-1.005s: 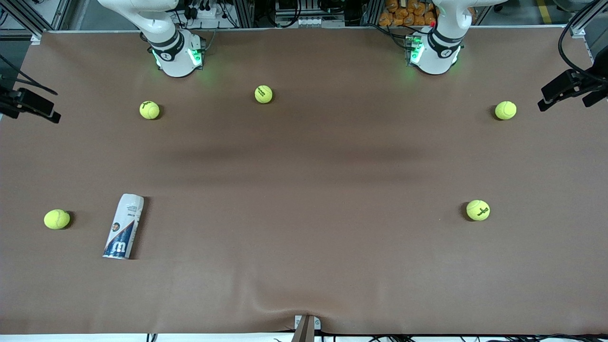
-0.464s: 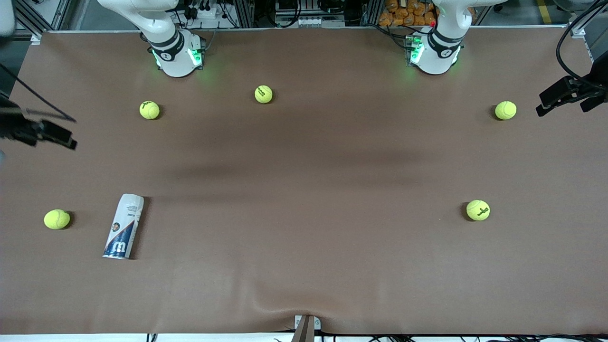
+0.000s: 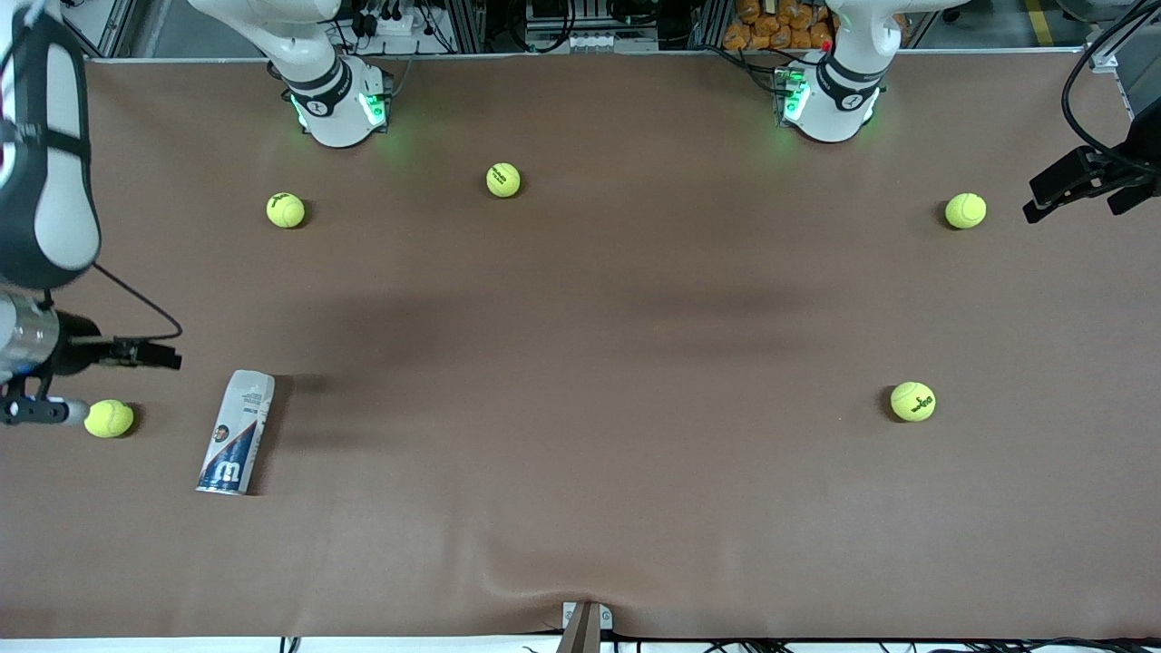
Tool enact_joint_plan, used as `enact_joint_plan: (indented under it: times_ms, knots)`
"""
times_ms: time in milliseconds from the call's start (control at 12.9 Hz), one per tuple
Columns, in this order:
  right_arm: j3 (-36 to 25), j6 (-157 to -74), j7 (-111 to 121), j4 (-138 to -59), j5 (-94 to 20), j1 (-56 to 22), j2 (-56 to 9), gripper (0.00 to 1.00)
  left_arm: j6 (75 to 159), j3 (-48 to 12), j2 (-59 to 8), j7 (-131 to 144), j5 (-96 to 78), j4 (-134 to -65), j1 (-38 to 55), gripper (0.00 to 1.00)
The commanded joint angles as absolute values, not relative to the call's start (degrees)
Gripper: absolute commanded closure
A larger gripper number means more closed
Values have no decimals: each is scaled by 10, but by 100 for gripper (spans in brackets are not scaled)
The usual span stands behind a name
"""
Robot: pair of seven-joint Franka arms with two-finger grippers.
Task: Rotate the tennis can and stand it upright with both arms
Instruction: 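Reach the right gripper down to the lying Wilson can and grasp it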
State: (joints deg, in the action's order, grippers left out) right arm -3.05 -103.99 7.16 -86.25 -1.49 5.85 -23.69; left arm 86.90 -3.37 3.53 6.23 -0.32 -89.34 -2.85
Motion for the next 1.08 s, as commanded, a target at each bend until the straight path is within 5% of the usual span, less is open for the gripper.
enact_joint_plan:
  times_ms: [0,541,1005]
  knots:
    - [-25,-1094,94,-849,-18,65,-297,0,868,-38,39,64,10,-891,-29,0]
    - [-24,-1212,89,-851,-20,47,-415,0,869,-46,36,67,10,-890,-25,0]
    - [-24,-1234,95,-851,-16,47,-461,0,870,-47,33,67,10,-897,-25,0]
